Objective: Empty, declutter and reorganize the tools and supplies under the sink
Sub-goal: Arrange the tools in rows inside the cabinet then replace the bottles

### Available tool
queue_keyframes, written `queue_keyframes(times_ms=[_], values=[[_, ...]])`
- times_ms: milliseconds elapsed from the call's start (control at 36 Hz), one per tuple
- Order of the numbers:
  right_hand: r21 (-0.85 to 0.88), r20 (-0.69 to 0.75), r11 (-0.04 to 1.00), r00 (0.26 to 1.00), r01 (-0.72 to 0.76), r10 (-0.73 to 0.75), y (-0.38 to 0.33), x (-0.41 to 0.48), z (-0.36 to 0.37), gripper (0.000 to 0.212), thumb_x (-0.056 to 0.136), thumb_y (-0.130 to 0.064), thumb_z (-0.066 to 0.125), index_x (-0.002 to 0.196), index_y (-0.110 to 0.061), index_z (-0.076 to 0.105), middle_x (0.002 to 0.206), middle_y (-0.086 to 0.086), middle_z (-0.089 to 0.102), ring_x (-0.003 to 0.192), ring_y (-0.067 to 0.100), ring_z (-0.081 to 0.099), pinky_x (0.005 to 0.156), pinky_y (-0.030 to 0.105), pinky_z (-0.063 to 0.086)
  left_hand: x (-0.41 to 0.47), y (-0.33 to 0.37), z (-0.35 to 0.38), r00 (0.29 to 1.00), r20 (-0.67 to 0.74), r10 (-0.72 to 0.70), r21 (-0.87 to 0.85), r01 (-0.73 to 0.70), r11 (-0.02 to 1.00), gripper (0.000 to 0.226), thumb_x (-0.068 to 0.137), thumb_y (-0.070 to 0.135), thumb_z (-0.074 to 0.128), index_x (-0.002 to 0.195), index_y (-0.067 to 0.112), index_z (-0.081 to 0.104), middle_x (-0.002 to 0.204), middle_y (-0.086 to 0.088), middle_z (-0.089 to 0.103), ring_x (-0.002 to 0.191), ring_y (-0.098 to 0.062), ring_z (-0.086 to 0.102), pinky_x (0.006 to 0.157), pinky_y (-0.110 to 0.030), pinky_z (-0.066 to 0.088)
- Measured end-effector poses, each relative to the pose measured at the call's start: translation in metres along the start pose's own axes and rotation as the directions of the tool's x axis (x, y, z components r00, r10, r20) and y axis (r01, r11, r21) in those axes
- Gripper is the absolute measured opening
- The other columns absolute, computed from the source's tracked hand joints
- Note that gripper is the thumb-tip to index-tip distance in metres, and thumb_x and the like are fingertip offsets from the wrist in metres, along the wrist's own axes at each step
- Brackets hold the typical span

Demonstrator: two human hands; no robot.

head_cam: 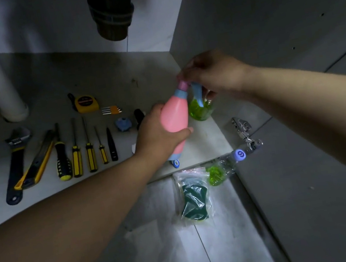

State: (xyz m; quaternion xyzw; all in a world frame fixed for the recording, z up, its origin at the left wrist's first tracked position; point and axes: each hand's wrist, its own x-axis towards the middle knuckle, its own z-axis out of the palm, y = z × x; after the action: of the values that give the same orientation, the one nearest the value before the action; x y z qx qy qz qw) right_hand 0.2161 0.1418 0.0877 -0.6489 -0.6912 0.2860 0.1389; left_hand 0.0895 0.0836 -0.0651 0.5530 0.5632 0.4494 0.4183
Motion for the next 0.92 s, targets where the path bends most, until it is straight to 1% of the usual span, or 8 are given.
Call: queue_keyframes(times_ms=[83,194,250,333,417,556,694,917], values=[[0.0,-0.062,1.0,0.998,-0.012,0.012,0.006,0.009,-0.001,0.018,0.09,-0.025,0.073,0.097,-0.008,0.076,0.073,0.011,0.065,0.065,0.024,0.062,0.064,0.037,0.057,0.004,0.003,0.001,1.0,0.006,0.021,0.023,-0.021,1.0,0.08,0.059,0.047,0.094,0.124,0.024,0.055,0.116,-0.002,0.062,0.102,-0.025,0.061,0.087,-0.042,0.055],[-0.156,-0.182,0.988,0.982,0.019,-0.048,0.017,0.022,-0.01,0.019,0.089,-0.031,0.074,0.101,-0.017,0.079,0.084,0.003,0.073,0.07,0.008,0.062,0.06,0.023,0.049,0.011,0.008,0.003,0.997,-0.022,0.077,0.056,-0.076,0.996,0.083,0.064,0.047,0.092,0.134,0.023,0.054,0.126,-0.002,0.06,0.111,-0.024,0.059,0.093,-0.04,0.052],[-0.226,-0.285,0.974,0.956,0.012,-0.077,0.021,0.028,-0.014,0.018,0.091,-0.031,0.069,0.101,-0.02,0.078,0.094,0.003,0.075,0.083,0.012,0.067,0.064,0.022,0.045,0.014,0.01,0.006,0.994,-0.075,0.083,0.121,-0.074,0.99,0.079,0.067,0.046,0.087,0.134,0.021,0.054,0.127,-0.007,0.057,0.114,-0.026,0.056,0.096,-0.039,0.05],[-0.249,-0.422,0.968,0.904,-0.038,-0.073,0.028,0.037,-0.016,0.025,0.089,-0.031,0.062,0.107,-0.024,0.077,0.109,0.004,0.076,0.106,0.022,0.069,0.081,0.026,0.052,0.015,0.014,0.009,0.988,-0.154,0.019,0.109,-0.002,0.994,0.067,0.067,0.044,0.077,0.125,0.016,0.056,0.125,-0.009,0.051,0.112,-0.029,0.055,0.095,-0.039,0.049],[-0.243,-0.509,0.965,0.86,-0.095,-0.044,0.038,0.044,-0.013,0.028,0.091,-0.035,0.062,0.115,-0.025,0.073,0.116,0.006,0.073,0.113,0.028,0.066,0.089,0.03,0.051,0.016,0.013,0.012,0.99,-0.143,0.002,0.121,0.015,0.992,0.049,0.073,0.042,0.074,0.112,0.016,0.062,0.12,-0.008,0.052,0.111,-0.026,0.055,0.093,-0.035,0.047],[-0.233,-0.518,0.96,0.855,-0.154,0.011,0.053,0.054,0.001,0.032,0.095,-0.037,0.059,0.119,-0.019,0.07,0.12,0.014,0.071,0.116,0.035,0.064,0.094,0.036,0.052,0.017,0.008,0.015,0.99,-0.14,0.025,0.173,-0.001,0.985,0.03,0.079,0.032,0.076,0.103,0.015,0.068,0.118,-0.01,0.054,0.111,-0.026,0.054,0.094,-0.031,0.043],[-0.222,-0.488,0.963,0.873,-0.155,0.028,0.059,0.06,0.016,0.032,0.097,-0.035,0.057,0.119,-0.015,0.07,0.119,0.017,0.07,0.115,0.035,0.064,0.094,0.037,0.053,0.017,0.003,0.008,0.993,-0.101,0.054,0.211,-0.032,0.977,0.021,0.081,0.018,0.07,0.1,0.01,0.067,0.113,-0.013,0.052,0.103,-0.033,0.056,0.093,-0.038,0.046],[-0.187,-0.458,0.974,0.888,-0.132,0.033,0.067,0.058,0.024,0.03,0.088,-0.03,0.069,0.113,-0.015,0.072,0.116,0.016,0.071,0.113,0.035,0.065,0.093,0.036,0.052,0.019,-0.008,-0.002,0.988,-0.136,0.073,0.272,-0.033,0.962,0.015,0.081,0.011,0.065,0.096,0.012,0.067,0.116,-0.011,0.055,0.106,-0.027,0.057,0.093,-0.038,0.045]])
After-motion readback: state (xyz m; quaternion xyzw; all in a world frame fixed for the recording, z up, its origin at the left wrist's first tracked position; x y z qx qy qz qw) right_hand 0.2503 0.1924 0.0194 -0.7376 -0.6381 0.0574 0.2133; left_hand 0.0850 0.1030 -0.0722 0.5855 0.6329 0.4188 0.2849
